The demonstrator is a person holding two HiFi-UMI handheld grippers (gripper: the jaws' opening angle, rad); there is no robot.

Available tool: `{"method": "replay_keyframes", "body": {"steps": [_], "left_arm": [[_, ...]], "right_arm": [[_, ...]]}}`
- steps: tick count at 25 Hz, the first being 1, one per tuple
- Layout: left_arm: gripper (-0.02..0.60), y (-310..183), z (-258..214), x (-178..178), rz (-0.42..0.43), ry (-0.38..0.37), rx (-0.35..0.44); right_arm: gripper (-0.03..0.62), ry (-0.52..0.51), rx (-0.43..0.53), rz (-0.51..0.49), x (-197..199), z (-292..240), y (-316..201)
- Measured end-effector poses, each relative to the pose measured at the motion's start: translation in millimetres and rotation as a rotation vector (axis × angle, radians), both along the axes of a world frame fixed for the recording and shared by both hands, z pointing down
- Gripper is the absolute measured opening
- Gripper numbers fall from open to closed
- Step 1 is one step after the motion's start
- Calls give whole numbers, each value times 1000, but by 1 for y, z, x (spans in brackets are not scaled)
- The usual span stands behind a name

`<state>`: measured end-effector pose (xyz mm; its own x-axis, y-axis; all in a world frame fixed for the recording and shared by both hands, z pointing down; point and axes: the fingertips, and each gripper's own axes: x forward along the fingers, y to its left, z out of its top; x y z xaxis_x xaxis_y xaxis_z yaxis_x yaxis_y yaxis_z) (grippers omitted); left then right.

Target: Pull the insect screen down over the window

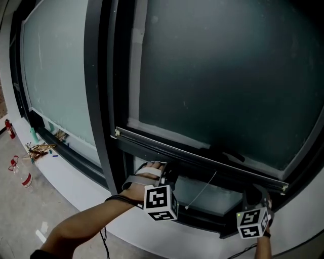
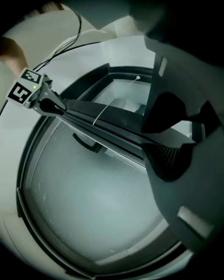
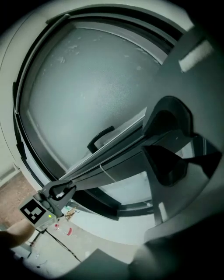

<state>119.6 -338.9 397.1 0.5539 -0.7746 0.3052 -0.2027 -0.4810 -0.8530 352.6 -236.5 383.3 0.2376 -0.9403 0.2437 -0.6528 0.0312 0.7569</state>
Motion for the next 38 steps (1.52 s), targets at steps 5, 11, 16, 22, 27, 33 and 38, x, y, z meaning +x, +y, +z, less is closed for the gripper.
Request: {"method": "replay_keyframes", "body": {"steps": [5, 11, 16, 22, 27, 33, 38], "left_arm": [[30, 44, -9, -20, 9, 187, -106], [18, 108, -7, -70, 3, 336, -235], [18, 156, 0, -100, -9, 467, -363], [18, 220, -1, -115, -10, 630, -529], [18, 260, -1, -119, -5, 743, -629], [17, 293, 7, -132, -24, 814, -714], [15, 305, 12, -144, -44, 846, -734]], "right_arm": [[6, -142, 37, -85, -72, 4, 15], [6, -324, 62, -165, -176, 7, 53], [6, -501, 79, -196, -233, 13, 87], [5, -737, 113, -202, -276, 11, 139], [5, -886, 133, -201, -300, 8, 174], [5, -973, 116, -201, -328, 10, 205], [5, -1003, 100, -173, -344, 21, 216]]}}
